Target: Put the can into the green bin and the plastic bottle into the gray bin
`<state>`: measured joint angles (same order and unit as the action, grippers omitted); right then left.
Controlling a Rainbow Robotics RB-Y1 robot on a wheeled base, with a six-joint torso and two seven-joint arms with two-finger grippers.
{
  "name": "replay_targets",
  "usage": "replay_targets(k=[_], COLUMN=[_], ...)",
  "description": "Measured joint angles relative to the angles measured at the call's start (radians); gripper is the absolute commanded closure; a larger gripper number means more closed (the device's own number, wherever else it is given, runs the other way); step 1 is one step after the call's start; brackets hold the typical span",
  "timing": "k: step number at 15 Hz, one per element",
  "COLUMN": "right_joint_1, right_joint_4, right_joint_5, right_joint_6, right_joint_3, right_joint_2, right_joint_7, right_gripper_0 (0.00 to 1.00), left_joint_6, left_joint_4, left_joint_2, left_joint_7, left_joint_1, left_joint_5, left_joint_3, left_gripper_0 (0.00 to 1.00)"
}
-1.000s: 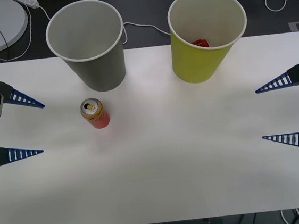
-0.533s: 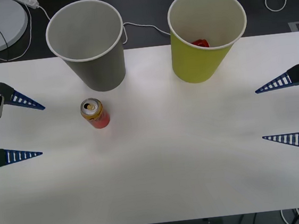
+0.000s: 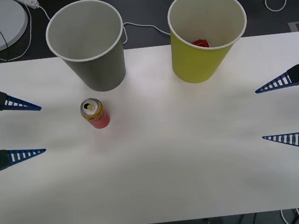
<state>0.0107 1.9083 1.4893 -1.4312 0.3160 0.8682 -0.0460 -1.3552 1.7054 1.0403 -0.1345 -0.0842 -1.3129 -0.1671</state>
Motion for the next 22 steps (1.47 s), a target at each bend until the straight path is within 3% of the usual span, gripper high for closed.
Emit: replay_targets(k=[4,10,17,22], right_joint_1=[0.0,0.0,0.0,0.0], right_joint_4=[0.0,0.0,0.0,0.0], right_joint_5=[0.0,0.0,0.0,0.0], right_joint_6=[0.0,0.0,0.0,0.0], right_joint_3=[0.0,0.0,0.0,0.0], right_joint_2=[0.0,0.0,0.0,0.0], right_joint_7=[0.0,0.0,0.0,0.0], right_gripper_0=[0.0,0.0,0.0,0.0], left_joint_6=[0.112,0.113,0.137,0.146], left_joint_4=[-0.038,-0.287,-0.625,-0.8], left_joint_2=[-0.049,-0.207,-0.272,-0.284], left_joint_7=[0.146,0.438,0.749,0.869], left_joint_1=[0.094,0.104,0.017,-0.07], left_joint_5=[0.079,0.183,0.435,0.596], left_joint_3=[0.0,0.016,0.172,0.298], left_gripper_0=[0.0,0.0,0.0,0.0])
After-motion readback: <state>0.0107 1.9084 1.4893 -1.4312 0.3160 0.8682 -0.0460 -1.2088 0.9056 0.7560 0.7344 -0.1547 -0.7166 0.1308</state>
